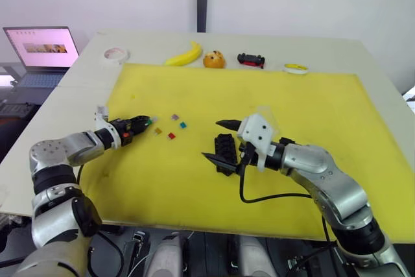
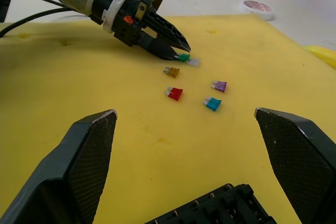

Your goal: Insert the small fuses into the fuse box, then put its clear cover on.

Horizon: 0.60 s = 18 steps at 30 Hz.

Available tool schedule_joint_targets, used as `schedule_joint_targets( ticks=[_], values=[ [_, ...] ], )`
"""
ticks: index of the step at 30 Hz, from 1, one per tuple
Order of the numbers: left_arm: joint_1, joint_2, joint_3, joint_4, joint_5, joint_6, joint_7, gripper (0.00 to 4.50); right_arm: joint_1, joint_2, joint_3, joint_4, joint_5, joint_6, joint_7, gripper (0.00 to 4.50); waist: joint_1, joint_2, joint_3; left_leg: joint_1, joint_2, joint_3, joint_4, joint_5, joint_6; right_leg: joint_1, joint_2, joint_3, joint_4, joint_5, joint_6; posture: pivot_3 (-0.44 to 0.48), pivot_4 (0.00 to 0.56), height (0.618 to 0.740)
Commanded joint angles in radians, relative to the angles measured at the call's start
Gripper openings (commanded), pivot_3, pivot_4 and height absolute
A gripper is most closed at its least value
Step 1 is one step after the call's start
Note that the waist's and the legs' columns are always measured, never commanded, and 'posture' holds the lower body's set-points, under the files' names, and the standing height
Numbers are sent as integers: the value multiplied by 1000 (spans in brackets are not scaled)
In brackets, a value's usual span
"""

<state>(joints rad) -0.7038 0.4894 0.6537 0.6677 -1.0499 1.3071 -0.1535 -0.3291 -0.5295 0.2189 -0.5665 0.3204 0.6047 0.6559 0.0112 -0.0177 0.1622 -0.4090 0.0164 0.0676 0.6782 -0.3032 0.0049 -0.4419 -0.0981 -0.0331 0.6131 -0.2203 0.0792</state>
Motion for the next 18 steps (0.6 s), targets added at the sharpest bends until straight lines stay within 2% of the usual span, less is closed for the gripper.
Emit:
schedule_joint_targets(
  ticks=[1, 2, 4, 13, 18],
  values=[
    [6, -9, 9, -12, 22, 6, 24, 1338, -14, -2, -31, -25, 7, -9, -1, 4500, 0, 0, 0, 0, 0, 0, 0, 0, 0, 0, 0, 0, 0, 0, 0, 0, 150, 740],
    [12, -8, 1, -23, 29, 7, 23, 783, -14, -3, -32, -26, 8, -8, -2, 4500, 0, 0, 0, 0, 0, 0, 0, 0, 0, 0, 0, 0, 0, 0, 0, 0, 150, 740],
    [17, -10, 6, -32, 31, 5, 29, 73, -13, -3, -32, -27, 8, -8, -2, 4500, -2, 0, 0, 0, 0, 0, 0, 0, 0, 0, 0, 0, 0, 0, 0, 0, 150, 740],
    [42, 20, 81, -51, 14, 27, 37, 73, -11, -10, -39, -27, 11, -9, 4, 4500, -16, 1, 0, 0, 0, 0, 0, 0, 0, 0, 1, 0, 1, 0, 0, 0, 150, 740],
    [45, 65, 125, -133, -43, 89, 28, 73, -16, -10, -53, -31, 25, 2, 6, 4500, -31, 0, 0, 0, 1, 0, -1, 2, 2, -1, 2, 0, 1, 0, 1, 0, 150, 740]
  ],
)
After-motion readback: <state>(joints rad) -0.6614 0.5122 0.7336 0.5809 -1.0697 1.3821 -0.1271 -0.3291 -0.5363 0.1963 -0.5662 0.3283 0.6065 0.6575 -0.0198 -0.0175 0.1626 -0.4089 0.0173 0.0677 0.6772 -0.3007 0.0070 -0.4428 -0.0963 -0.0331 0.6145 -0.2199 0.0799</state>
